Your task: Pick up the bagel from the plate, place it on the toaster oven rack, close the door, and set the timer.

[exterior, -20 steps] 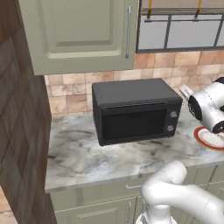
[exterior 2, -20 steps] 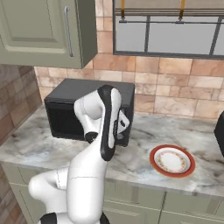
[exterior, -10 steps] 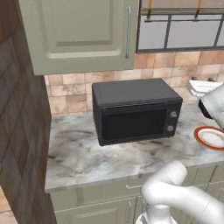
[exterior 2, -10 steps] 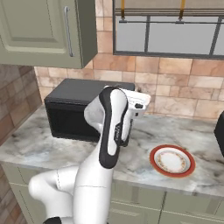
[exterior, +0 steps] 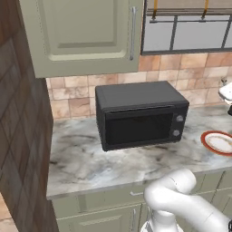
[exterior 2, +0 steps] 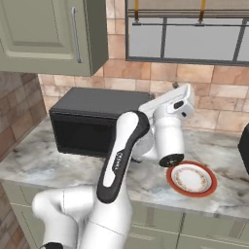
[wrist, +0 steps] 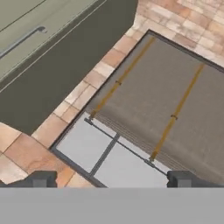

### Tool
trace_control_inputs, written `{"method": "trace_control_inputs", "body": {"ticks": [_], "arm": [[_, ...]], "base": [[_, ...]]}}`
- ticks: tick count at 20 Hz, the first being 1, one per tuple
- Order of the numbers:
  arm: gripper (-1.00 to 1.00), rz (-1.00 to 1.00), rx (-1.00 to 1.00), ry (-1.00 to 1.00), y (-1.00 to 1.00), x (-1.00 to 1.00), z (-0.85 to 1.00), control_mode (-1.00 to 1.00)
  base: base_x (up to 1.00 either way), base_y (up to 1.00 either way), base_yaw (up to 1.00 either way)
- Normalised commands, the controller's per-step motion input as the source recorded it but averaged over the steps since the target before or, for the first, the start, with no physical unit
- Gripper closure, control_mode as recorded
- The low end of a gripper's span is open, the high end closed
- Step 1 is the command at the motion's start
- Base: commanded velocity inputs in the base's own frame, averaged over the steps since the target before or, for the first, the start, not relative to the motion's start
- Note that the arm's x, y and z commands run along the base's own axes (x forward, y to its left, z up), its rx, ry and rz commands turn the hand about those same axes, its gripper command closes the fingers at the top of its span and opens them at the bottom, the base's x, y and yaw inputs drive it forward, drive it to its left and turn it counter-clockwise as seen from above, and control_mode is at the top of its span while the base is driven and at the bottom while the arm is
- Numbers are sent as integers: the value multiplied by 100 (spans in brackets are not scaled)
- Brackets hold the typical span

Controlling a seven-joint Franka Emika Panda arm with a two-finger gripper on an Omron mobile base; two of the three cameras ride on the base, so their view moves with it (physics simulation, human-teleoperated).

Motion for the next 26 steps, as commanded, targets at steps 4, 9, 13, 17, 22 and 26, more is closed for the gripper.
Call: {"method": "trace_control_inputs", "body": {"ticks": [4, 9, 13, 17, 22, 26], "arm": [[-100, -37, -100, -9, -37, -4, -5, -100], [-100, -34, -98, 9, 11, -1, -32, -100], [-100, -24, -82, 25, 75, 1, -100, -100], [-100, -11, -66, 26, 73, 4, -100, -100], [-100, -4, -31, 4, 3, 0, -48, -100], [-100, 6, 0, 2, -41, -6, -9, -100]], "base": [[0, 0, 0], [0, 0, 0], [0, 0, 0], [0, 0, 0], [0, 0, 0], [0, 0, 0]]}}
